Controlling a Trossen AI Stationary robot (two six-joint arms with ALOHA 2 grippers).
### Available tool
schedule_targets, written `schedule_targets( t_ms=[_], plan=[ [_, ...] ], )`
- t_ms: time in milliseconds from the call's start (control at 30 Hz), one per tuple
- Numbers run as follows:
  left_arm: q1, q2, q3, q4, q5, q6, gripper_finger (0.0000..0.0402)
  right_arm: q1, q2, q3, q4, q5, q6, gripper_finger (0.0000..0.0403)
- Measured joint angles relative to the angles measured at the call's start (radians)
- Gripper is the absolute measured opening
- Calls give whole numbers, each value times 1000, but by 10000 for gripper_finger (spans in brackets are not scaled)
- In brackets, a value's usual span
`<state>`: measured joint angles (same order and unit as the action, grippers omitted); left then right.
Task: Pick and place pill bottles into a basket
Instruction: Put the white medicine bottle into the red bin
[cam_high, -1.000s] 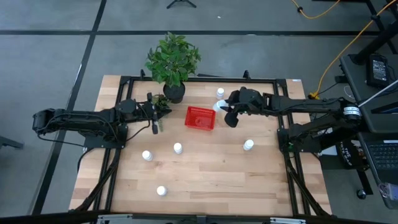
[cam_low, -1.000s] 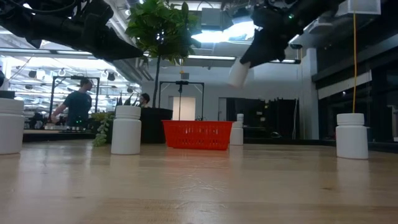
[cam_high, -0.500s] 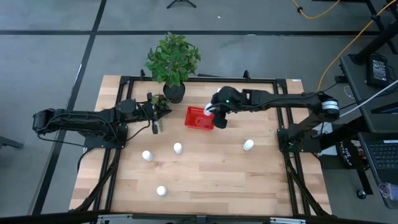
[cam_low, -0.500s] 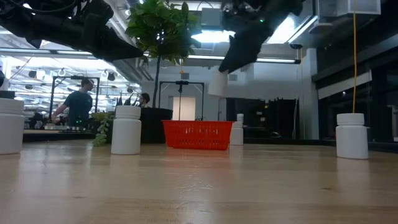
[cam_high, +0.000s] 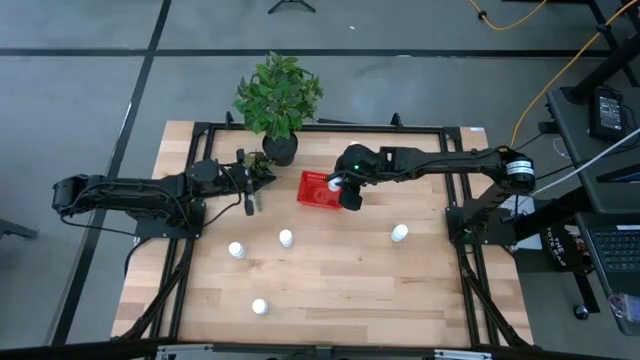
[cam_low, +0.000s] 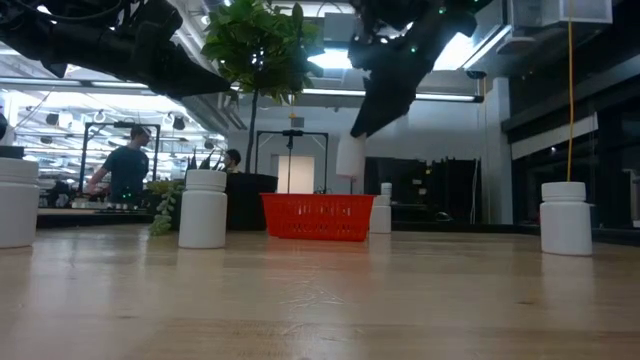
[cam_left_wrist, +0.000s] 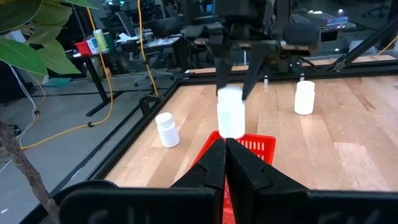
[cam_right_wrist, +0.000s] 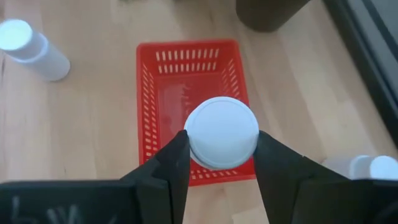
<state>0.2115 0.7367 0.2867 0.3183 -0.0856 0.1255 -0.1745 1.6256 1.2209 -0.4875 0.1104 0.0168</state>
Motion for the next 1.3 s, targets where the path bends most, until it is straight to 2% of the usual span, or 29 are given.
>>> schedule_targets(
  t_ms=[367,967,1300],
  plan=[
    [0,0,0,-1,0,0,9,-5,90,-2,17,0,-26,145],
    [0,0,0,-9,0,-16,13,-46,100,-3,50,-53,-48,144],
    [0,0,0,-9,1,-60,13,-45,95,-112,176,-53,-45,144]
  ],
)
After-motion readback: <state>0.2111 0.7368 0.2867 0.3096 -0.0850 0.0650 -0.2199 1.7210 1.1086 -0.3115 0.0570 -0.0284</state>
